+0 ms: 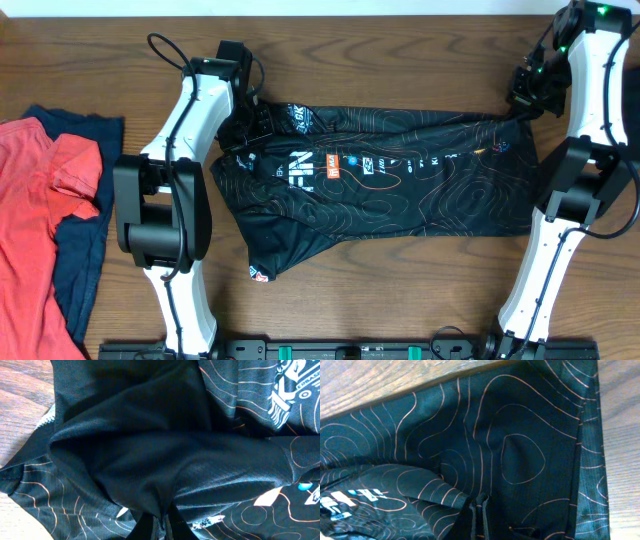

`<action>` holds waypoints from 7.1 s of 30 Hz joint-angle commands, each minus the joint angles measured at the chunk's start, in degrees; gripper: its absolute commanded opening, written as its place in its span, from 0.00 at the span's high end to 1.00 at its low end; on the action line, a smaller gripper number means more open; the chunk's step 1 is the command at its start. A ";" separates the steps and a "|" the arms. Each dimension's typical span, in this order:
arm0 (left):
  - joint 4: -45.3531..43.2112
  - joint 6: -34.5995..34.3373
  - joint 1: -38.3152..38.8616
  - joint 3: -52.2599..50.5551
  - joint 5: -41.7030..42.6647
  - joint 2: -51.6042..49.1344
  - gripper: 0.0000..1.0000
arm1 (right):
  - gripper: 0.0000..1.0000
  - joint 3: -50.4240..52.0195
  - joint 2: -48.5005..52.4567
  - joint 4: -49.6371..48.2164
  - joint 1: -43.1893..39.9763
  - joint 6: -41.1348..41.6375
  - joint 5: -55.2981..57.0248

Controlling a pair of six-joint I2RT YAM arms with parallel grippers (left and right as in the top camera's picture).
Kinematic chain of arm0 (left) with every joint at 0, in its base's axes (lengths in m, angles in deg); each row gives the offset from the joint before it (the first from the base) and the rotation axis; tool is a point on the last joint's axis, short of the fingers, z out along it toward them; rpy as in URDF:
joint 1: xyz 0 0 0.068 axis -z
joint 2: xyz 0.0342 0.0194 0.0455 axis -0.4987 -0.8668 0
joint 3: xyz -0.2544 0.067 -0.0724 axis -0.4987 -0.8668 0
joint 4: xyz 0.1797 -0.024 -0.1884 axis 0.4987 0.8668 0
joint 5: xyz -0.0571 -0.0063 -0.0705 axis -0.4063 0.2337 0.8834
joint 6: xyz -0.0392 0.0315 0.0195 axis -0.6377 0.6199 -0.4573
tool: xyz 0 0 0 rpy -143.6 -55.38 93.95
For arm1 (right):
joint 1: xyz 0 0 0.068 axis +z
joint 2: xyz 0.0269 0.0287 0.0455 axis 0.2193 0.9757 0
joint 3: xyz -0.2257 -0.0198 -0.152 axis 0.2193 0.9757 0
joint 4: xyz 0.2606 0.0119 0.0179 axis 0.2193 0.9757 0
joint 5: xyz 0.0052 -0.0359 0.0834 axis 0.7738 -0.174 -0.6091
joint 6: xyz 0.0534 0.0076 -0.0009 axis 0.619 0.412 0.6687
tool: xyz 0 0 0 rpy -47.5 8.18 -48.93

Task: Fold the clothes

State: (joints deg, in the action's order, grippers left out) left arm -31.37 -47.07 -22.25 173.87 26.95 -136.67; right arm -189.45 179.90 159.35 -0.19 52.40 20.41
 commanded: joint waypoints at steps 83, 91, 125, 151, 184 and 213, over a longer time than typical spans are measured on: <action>-0.94 0.11 -0.24 0.35 0.24 0.22 0.94 | 0.99 27.02 -17.18 -23.28 8.81 -4.33 10.40; -1.03 0.11 -0.24 0.35 0.26 0.22 0.94 | 0.98 24.70 -17.25 -32.33 9.18 -3.96 13.51; -0.20 0.13 -0.24 0.35 0.26 0.22 0.94 | 0.99 20.98 -17.14 -43.87 13.03 -16.22 16.24; 1.33 0.13 -0.24 0.35 0.26 0.22 0.94 | 0.99 37.88 -17.14 -37.55 7.13 -13.62 14.84; -2.25 1.86 -0.22 5.75 -12.20 18.60 0.69 | 0.01 11.52 -19.12 -23.87 8.63 -14.05 10.58; 11.02 -3.82 13.09 -15.39 -22.40 50.90 0.58 | 0.01 16.46 -46.86 -1.31 25.57 0.22 17.90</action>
State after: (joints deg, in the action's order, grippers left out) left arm -18.96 -47.75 -10.10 165.41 7.17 -86.84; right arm -176.76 133.80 158.28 22.69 47.87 36.10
